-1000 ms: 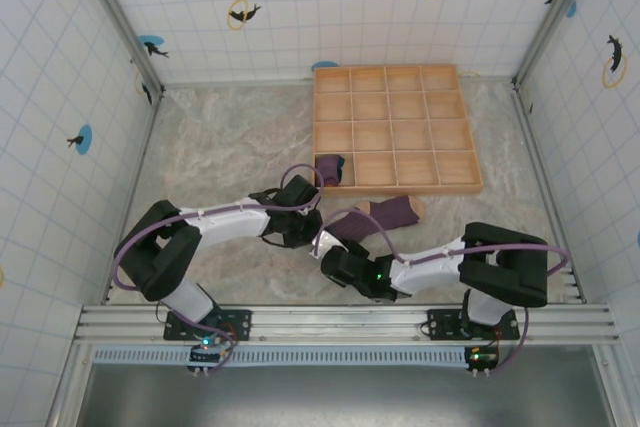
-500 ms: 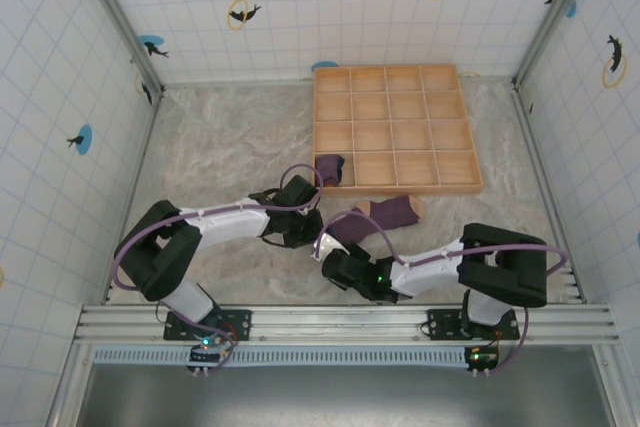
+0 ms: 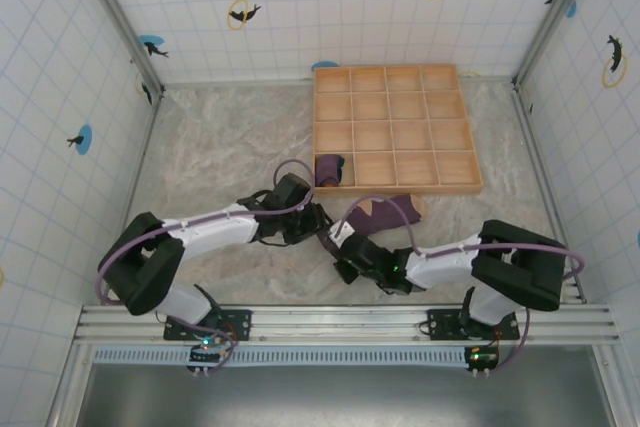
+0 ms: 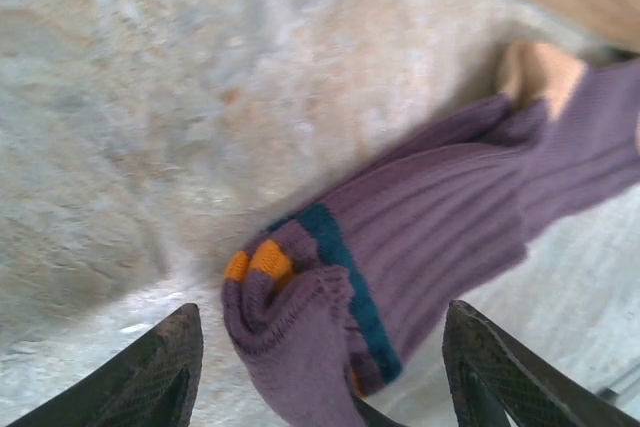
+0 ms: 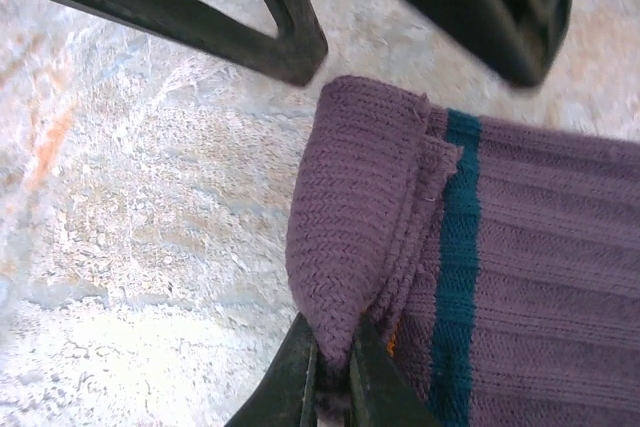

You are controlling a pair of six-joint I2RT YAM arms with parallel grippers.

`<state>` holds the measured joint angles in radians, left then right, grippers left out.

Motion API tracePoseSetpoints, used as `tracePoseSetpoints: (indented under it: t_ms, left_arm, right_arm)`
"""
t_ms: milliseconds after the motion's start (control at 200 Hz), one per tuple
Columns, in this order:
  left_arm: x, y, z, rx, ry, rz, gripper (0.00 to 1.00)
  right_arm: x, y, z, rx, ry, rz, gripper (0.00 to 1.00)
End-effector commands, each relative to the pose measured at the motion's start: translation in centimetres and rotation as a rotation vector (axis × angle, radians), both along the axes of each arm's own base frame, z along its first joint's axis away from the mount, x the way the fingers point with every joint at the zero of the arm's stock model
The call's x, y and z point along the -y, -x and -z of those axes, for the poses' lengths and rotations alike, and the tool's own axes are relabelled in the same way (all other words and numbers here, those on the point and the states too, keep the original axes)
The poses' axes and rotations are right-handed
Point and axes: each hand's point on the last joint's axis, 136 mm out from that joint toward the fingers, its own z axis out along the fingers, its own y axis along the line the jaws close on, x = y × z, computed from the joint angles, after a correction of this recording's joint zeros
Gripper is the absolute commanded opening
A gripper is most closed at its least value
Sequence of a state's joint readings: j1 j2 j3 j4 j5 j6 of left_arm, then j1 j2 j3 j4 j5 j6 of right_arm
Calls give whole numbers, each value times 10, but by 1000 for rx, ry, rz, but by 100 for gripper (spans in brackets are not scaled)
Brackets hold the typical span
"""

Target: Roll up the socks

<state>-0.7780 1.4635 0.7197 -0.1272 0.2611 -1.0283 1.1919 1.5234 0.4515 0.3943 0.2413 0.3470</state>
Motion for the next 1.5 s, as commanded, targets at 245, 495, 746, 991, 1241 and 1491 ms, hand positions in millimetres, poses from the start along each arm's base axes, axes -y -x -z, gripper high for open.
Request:
tracePoseSetpoints:
  t_ms: [245, 495, 746, 991, 1241, 1491]
  left_arm:
    - [14, -4, -31, 167, 133, 53, 64]
    - [23, 5, -19, 170, 136, 87, 55]
    - [36, 13, -12, 173, 133, 138, 42]
    - [44, 20, 3, 207, 126, 215, 47]
    - [65, 21, 20, 205, 180, 285, 50]
    - [80, 16, 29, 229, 226, 311, 50]
  right_arm:
    - [23, 4, -7, -464, -417, 137, 0]
    - [49, -4, 0, -605, -534, 364, 0]
    - [84, -7, 22, -725, -556, 633, 0]
    - [106, -3, 45, -813, -470, 792, 0]
    - [118, 7, 58, -874, -460, 845, 0]
    - [123, 11, 60, -897, -478, 857, 0]
